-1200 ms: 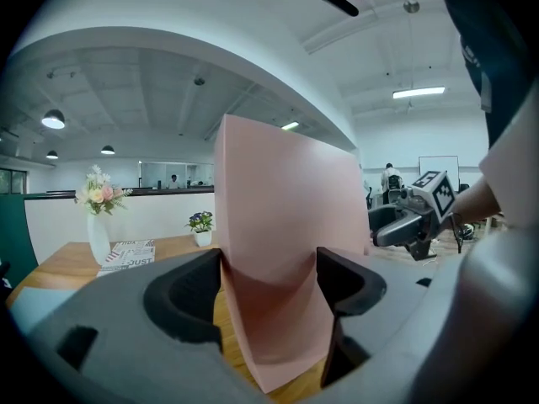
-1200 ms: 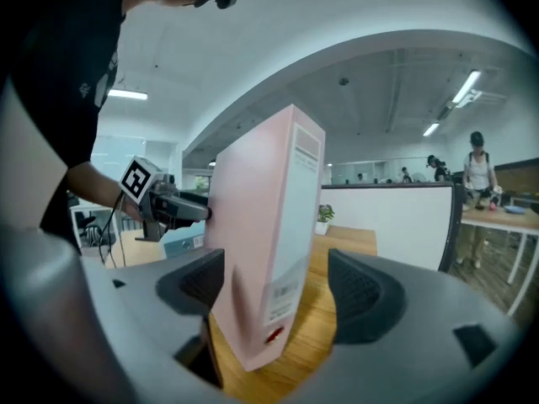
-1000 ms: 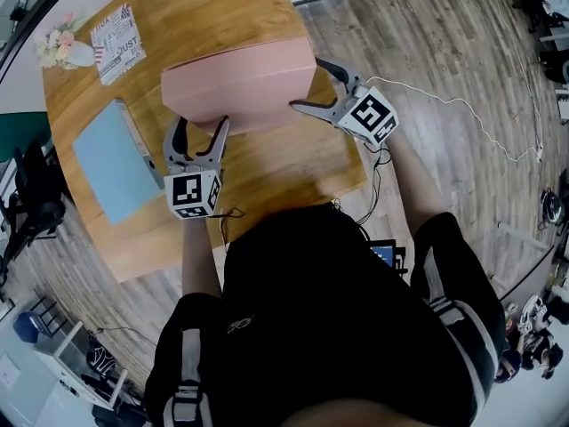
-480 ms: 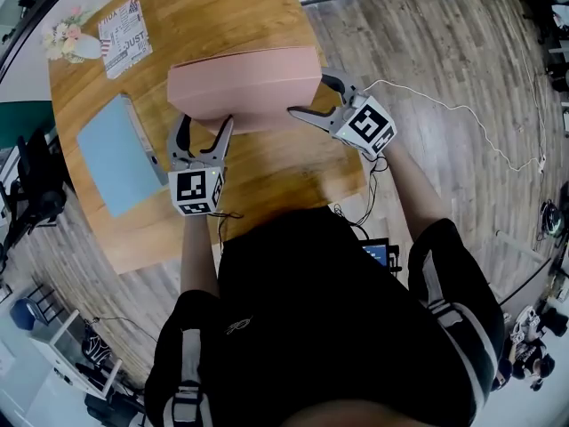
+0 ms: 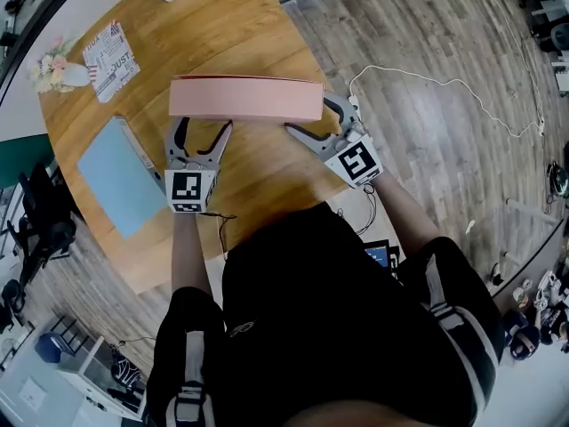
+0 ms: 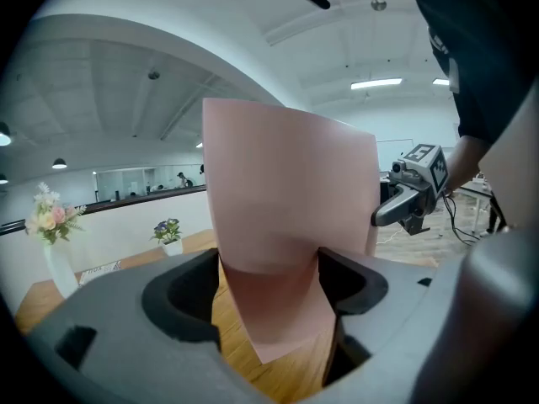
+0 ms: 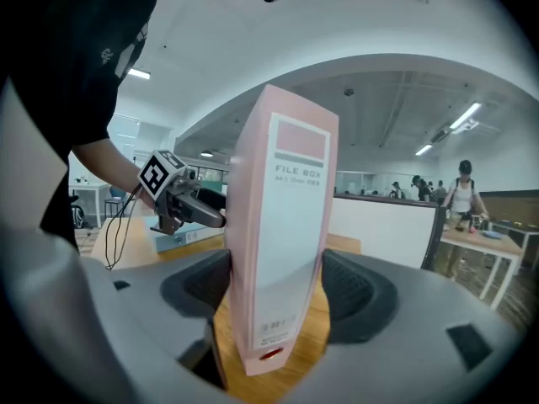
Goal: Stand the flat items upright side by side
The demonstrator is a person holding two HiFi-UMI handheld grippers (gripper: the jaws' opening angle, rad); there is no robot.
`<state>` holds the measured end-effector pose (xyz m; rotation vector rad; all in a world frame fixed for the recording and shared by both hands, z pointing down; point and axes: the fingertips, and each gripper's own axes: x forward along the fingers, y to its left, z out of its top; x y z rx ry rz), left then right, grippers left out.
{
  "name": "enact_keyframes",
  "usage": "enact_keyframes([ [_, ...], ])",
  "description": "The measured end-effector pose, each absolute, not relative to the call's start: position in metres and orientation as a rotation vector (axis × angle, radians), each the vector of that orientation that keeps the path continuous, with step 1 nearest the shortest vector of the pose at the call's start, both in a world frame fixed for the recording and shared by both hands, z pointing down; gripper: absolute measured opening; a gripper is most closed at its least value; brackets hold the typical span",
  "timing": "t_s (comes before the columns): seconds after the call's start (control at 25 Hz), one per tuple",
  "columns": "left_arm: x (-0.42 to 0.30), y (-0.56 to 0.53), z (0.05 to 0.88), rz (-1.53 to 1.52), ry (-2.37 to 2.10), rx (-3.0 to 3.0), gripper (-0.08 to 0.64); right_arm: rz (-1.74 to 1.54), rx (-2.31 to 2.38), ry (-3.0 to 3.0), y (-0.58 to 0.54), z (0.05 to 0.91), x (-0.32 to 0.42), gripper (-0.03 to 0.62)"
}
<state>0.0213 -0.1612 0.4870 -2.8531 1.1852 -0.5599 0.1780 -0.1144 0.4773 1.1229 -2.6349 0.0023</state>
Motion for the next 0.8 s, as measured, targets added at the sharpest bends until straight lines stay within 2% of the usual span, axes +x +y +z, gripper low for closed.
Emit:
enact_keyframes([
  [0.8,0.058,-0.184,0.484,-0.411,0.333,-2.976,0.384,0.16,1.849,-2.186,-0.059,0.475,0.161,0.336],
])
